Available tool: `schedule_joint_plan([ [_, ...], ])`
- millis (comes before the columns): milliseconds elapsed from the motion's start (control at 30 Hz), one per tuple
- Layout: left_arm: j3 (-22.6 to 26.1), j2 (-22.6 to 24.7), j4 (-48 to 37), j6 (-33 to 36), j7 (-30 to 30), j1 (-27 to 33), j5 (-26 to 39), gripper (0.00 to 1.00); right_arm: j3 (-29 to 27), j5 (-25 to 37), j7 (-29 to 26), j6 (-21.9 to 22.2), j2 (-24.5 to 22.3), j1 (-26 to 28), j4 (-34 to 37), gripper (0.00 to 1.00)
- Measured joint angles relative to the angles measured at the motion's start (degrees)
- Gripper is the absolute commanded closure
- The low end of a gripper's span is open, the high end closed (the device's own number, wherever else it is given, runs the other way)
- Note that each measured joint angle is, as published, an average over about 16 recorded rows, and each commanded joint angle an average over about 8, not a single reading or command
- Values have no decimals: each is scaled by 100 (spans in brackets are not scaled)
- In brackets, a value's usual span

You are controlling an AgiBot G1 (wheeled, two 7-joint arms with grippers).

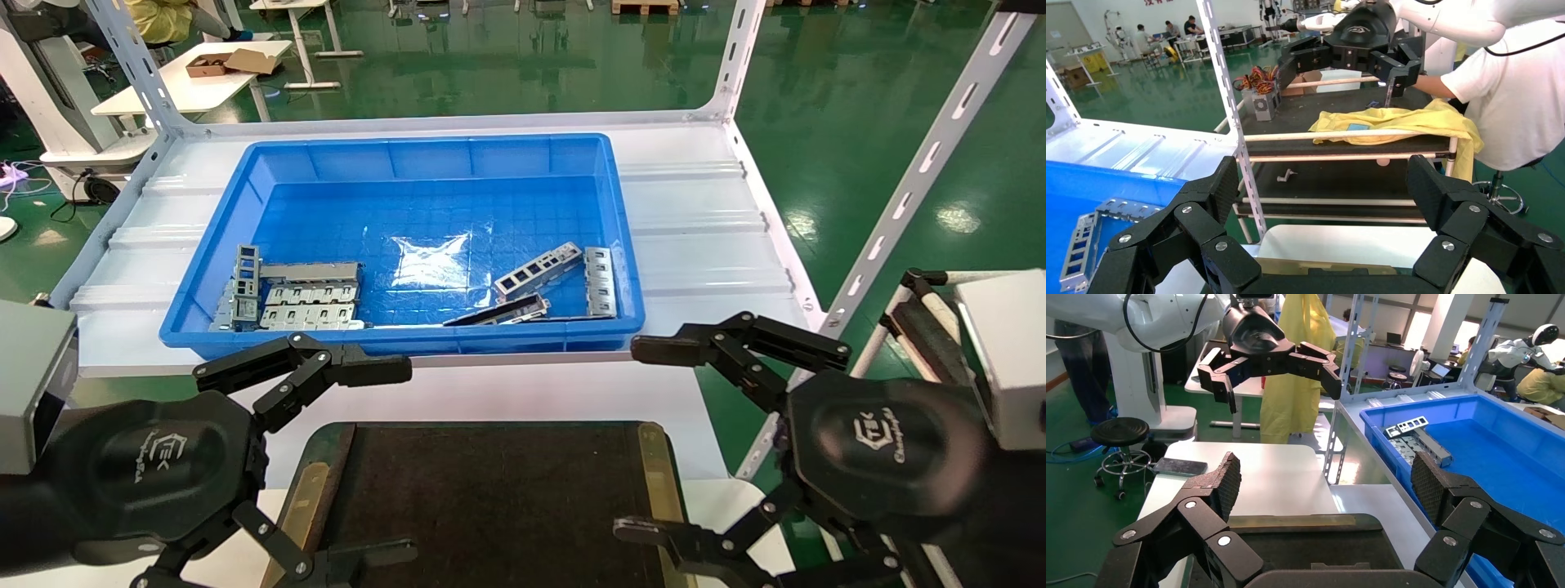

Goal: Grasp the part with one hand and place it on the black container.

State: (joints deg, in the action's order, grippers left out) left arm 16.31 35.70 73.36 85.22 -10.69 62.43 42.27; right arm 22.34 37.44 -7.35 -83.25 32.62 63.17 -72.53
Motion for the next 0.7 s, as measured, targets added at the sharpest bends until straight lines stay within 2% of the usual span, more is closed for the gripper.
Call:
schedule_joint_plan([
  [300,116,216,-68,-238,-73,287,275,0,0,0,0,0,0,1,1,0],
  [700,475,738,-344,-925,-436,922,1077,0,1,0,1,-1,0,1,1,0],
])
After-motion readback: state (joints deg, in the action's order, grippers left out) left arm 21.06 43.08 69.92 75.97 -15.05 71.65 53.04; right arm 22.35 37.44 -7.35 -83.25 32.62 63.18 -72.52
